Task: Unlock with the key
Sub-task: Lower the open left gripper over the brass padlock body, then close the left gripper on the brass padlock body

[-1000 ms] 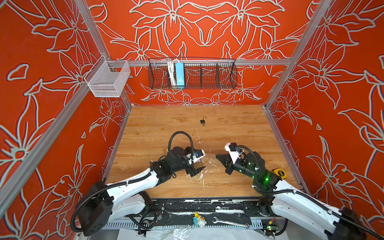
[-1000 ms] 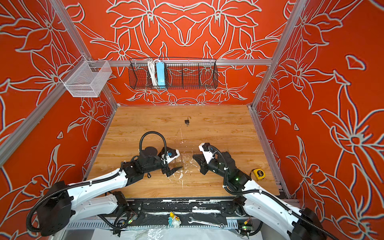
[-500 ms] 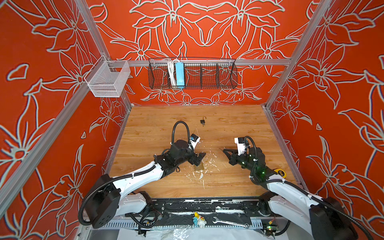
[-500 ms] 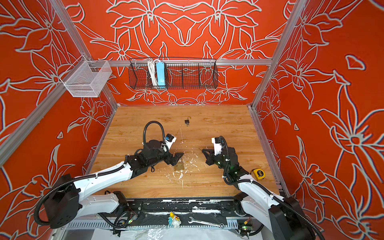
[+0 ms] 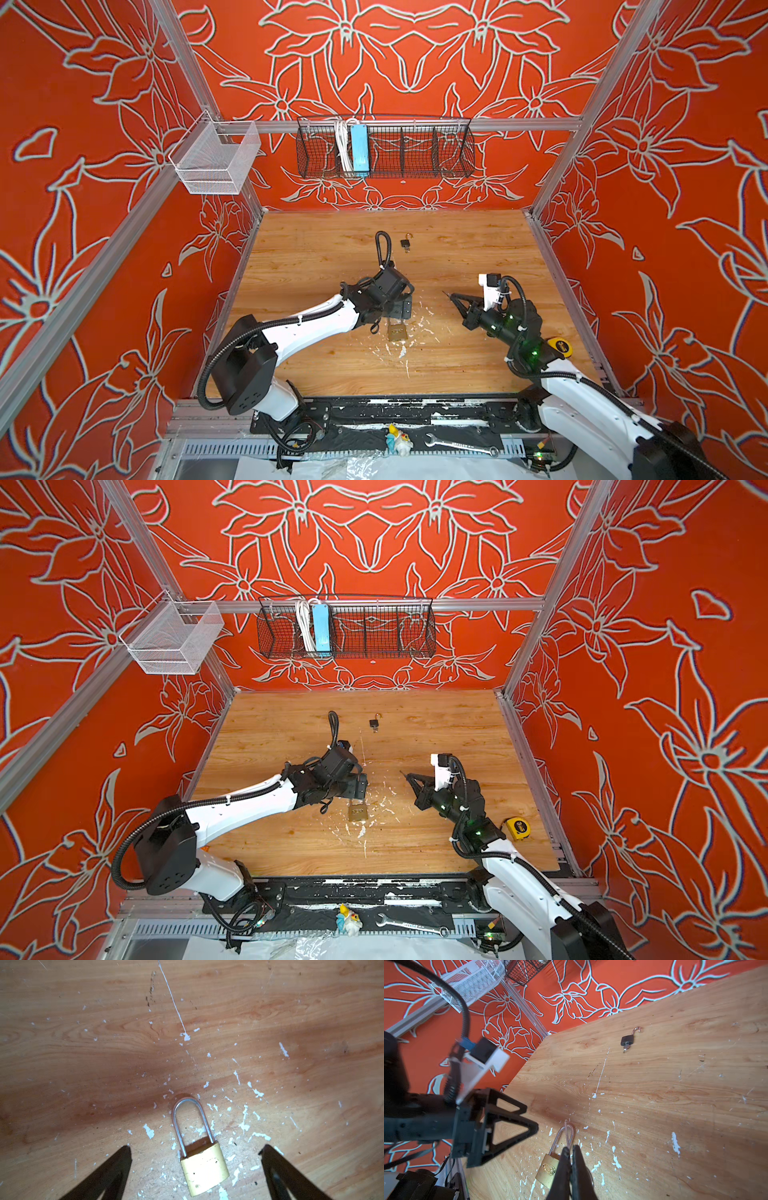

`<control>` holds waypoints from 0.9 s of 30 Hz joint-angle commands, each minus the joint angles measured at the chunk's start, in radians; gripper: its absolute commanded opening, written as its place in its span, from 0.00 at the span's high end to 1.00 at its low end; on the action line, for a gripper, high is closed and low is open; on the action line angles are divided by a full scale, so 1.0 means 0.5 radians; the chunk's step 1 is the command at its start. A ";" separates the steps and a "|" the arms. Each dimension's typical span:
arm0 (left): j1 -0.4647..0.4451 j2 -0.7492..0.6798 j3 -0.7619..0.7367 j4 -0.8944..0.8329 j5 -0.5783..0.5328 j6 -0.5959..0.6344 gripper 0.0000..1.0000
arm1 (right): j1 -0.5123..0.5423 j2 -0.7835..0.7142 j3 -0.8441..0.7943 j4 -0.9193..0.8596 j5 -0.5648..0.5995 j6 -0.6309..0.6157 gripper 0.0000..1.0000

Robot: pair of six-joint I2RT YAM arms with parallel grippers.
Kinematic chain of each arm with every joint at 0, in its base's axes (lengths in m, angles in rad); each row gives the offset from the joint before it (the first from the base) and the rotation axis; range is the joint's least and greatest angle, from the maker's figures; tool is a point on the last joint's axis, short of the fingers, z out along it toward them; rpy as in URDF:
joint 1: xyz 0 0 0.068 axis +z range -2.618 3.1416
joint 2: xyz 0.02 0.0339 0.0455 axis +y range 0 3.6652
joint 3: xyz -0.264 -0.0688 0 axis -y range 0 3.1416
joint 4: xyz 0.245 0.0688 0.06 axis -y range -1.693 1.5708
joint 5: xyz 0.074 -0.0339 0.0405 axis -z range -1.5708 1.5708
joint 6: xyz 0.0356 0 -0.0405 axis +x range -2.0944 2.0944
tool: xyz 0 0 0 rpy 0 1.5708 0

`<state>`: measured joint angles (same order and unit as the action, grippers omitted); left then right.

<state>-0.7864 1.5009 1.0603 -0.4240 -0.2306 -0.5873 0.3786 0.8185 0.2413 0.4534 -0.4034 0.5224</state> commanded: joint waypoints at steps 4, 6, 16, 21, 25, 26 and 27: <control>0.023 0.159 0.223 -0.458 0.005 -0.443 0.03 | -0.014 -0.083 -0.007 -0.089 0.067 0.008 1.00; 0.023 0.295 0.349 -0.592 0.146 -0.520 0.03 | -0.014 -0.120 -0.010 -0.104 0.074 0.005 1.00; -0.034 0.526 0.214 -0.500 0.390 -0.967 0.10 | -0.015 -0.140 -0.001 -0.152 0.079 -0.020 1.00; -0.072 0.612 0.303 -0.612 0.350 -0.944 0.16 | -0.014 -0.147 0.005 -0.152 0.069 -0.022 1.00; -0.078 0.719 0.391 -0.665 0.348 -0.940 0.19 | -0.015 -0.137 0.005 -0.149 0.060 -0.022 1.00; -0.080 0.744 0.414 -0.683 0.340 -0.951 0.20 | -0.015 -0.142 0.005 -0.154 0.063 -0.021 1.00; -0.081 0.764 0.433 -0.702 0.331 -0.962 0.20 | -0.016 -0.148 0.005 -0.160 0.064 -0.020 1.00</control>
<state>-0.8204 1.8492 1.2499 -0.7136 -0.0486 -1.0389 0.3752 0.7551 0.2413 0.3775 -0.3798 0.5156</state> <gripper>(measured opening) 0.802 0.053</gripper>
